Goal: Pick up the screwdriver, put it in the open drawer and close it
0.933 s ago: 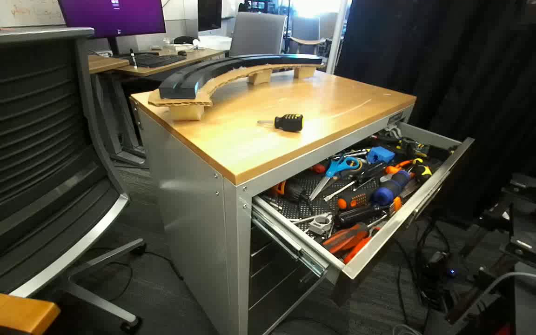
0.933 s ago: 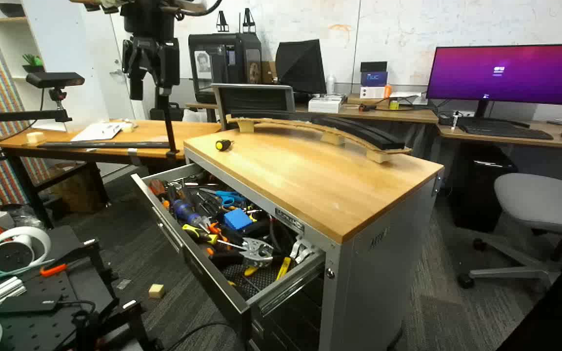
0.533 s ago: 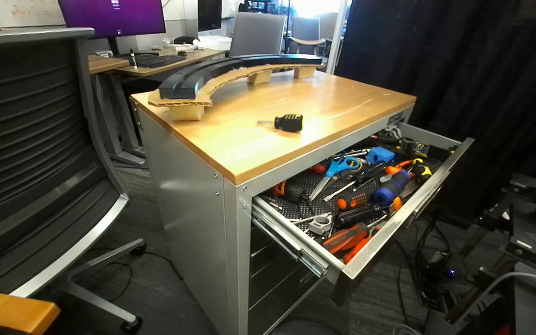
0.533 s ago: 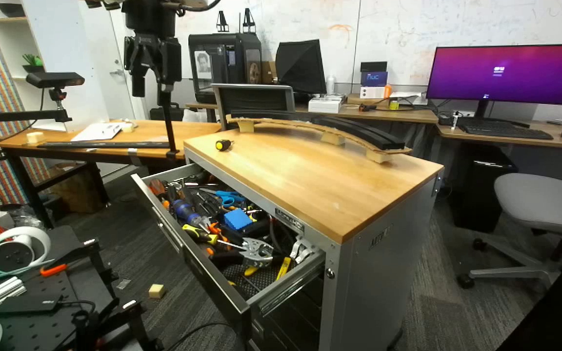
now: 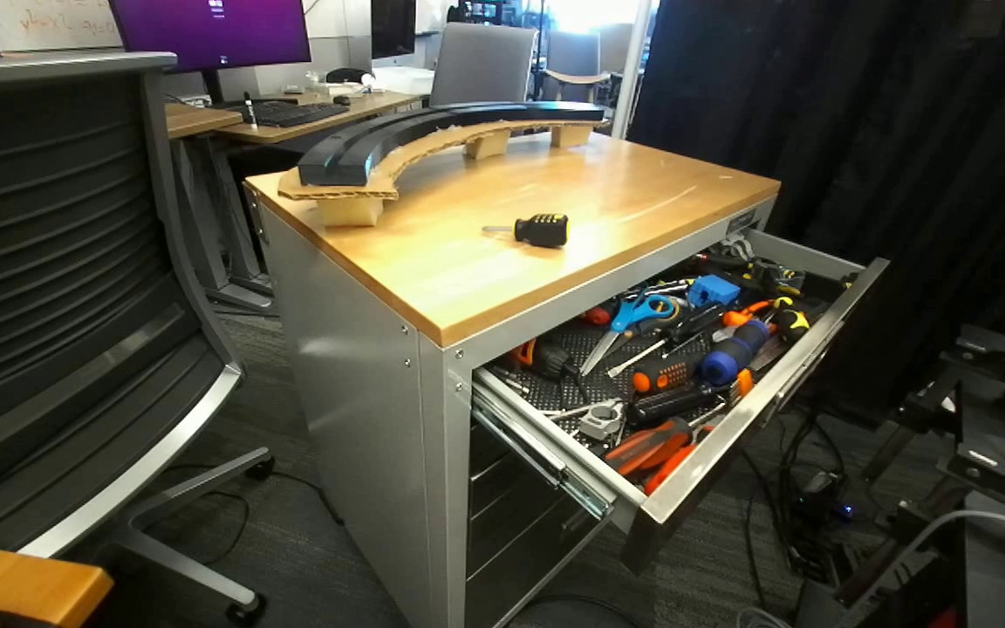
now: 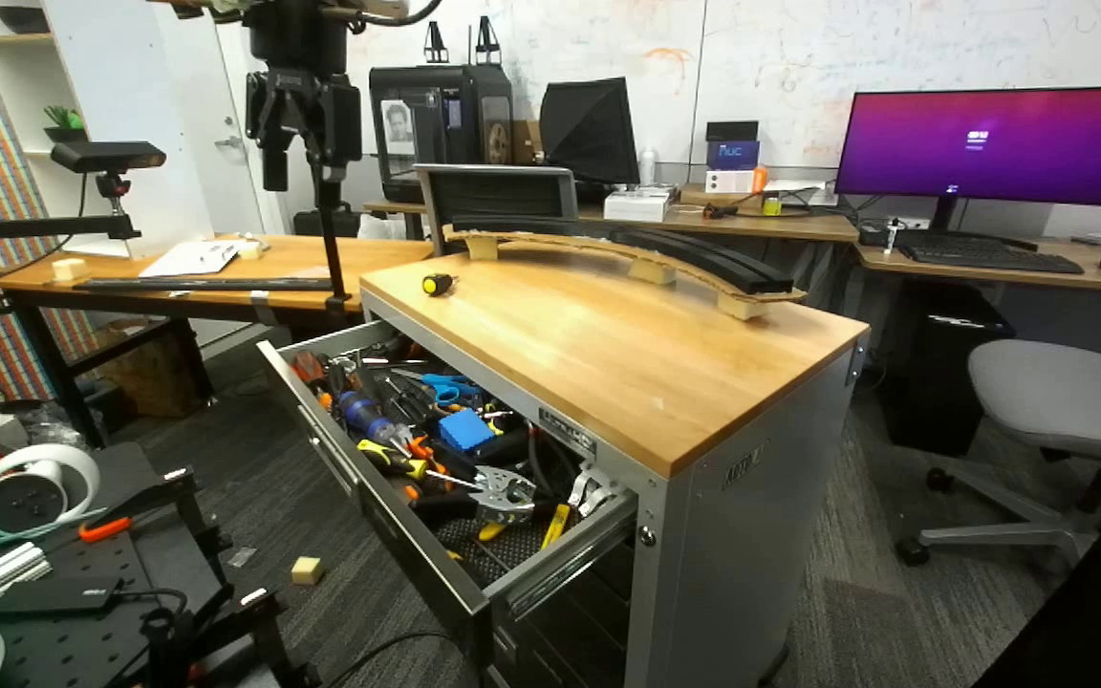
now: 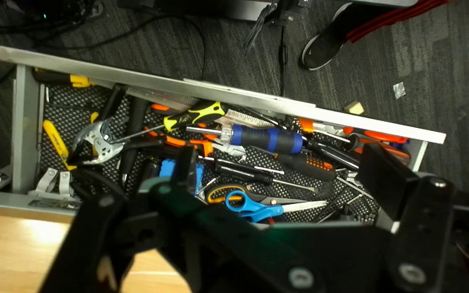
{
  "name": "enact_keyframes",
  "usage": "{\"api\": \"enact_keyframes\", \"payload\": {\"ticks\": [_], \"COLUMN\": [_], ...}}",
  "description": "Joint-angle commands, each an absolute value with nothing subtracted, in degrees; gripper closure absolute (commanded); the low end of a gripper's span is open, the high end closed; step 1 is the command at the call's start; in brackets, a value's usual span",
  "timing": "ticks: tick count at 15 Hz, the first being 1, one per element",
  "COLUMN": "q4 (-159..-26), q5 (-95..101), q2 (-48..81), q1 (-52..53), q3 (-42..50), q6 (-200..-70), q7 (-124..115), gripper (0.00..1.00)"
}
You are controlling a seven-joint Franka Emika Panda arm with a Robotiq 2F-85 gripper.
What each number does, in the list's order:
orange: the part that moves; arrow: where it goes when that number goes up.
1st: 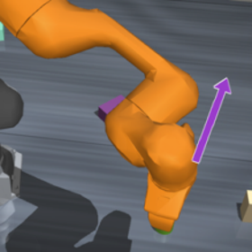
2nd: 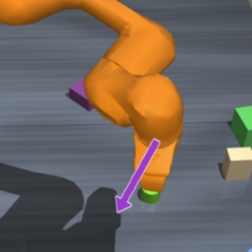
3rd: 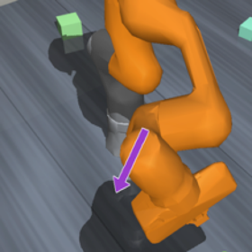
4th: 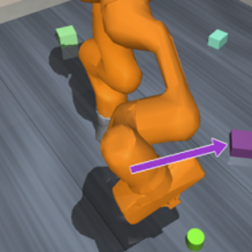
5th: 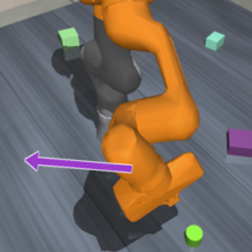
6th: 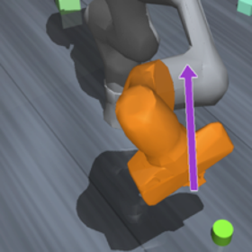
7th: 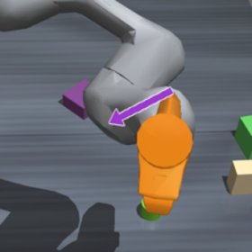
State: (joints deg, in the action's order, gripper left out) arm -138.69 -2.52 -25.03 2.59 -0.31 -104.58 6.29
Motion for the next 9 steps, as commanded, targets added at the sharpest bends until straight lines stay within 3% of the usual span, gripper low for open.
{"api": "enact_keyframes", "payload": {"ticks": [1, 9], "q4": [-129.5, -107.3], "q5": [-4.0, -2.5], "q2": [-12.8, 13.1], "q1": [5.2, 9.2], "q3": [-0.3, -4.7], "q6": [-110.3, -111.1], "q7": [13.6, 21.8], "gripper": [0.00, 0.00]}}
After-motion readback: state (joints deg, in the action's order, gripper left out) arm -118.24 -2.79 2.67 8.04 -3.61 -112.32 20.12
